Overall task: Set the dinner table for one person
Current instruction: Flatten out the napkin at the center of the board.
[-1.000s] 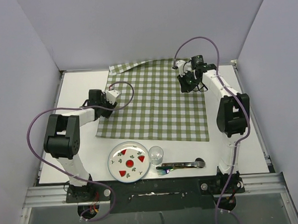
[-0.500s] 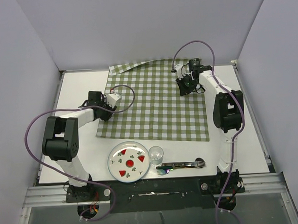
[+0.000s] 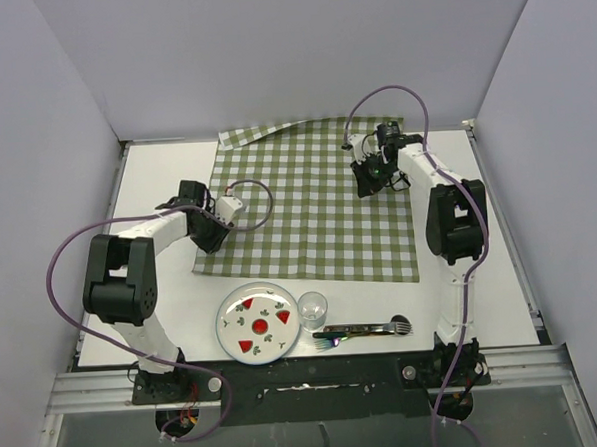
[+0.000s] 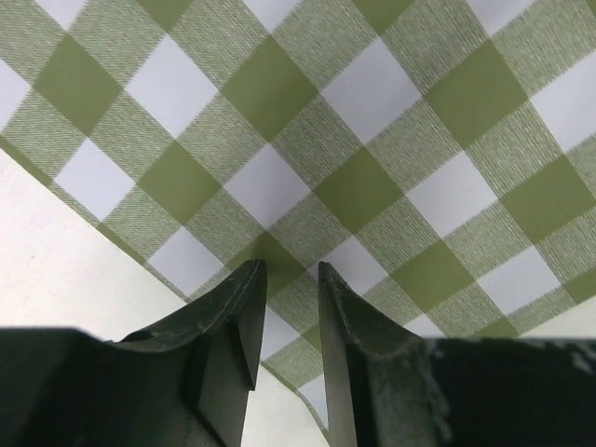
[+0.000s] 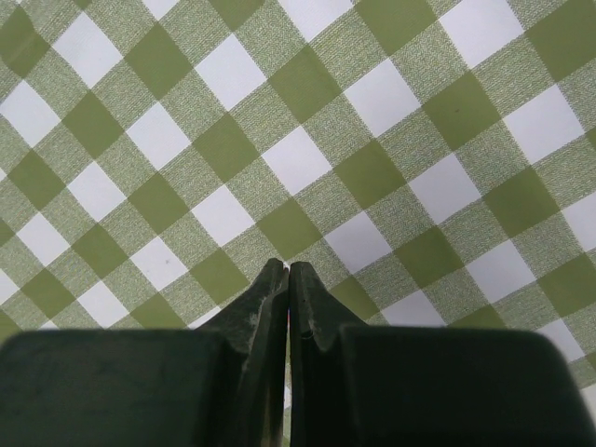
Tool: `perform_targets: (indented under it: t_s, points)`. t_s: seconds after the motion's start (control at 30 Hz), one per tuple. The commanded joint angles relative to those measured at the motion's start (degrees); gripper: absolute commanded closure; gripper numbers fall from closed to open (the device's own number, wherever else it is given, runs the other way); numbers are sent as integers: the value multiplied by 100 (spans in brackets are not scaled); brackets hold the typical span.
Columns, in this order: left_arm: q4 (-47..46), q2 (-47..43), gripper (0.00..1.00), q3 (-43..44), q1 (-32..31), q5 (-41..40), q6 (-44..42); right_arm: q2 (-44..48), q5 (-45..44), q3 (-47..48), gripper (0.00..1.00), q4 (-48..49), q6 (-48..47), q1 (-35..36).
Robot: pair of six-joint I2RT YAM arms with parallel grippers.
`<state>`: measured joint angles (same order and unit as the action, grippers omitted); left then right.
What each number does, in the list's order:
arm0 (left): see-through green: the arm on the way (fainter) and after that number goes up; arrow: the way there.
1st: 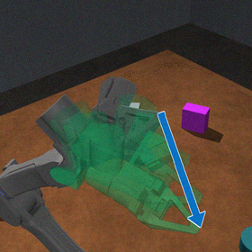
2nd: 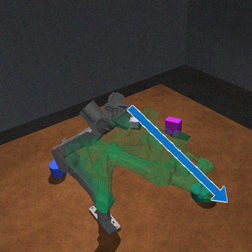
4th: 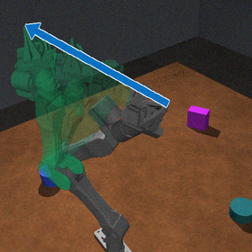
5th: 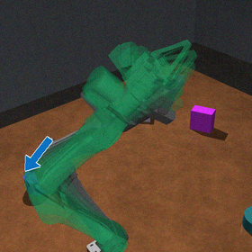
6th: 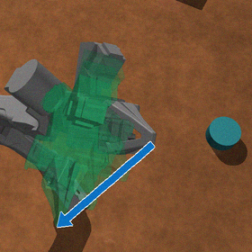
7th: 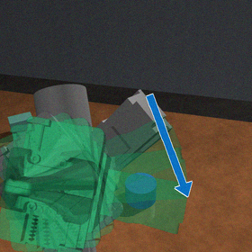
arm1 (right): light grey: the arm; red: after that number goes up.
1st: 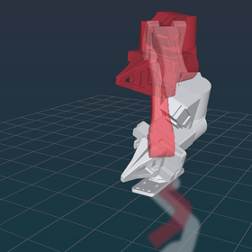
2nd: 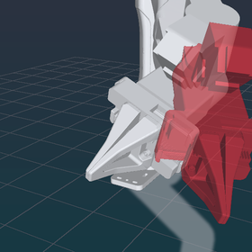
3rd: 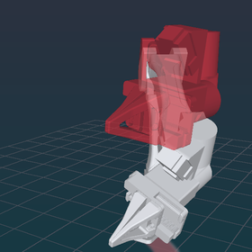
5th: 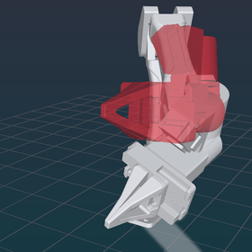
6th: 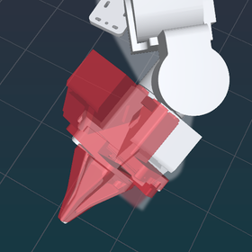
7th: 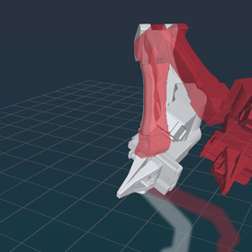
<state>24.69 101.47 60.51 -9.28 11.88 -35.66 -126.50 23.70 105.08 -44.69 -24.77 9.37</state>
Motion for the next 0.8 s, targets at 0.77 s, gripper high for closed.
perform_targets:
  t_s: [0.77]
  points:
    - [1418,-821,72,1515,-188,316,446,-380,182,101,100,-302,-115,118]
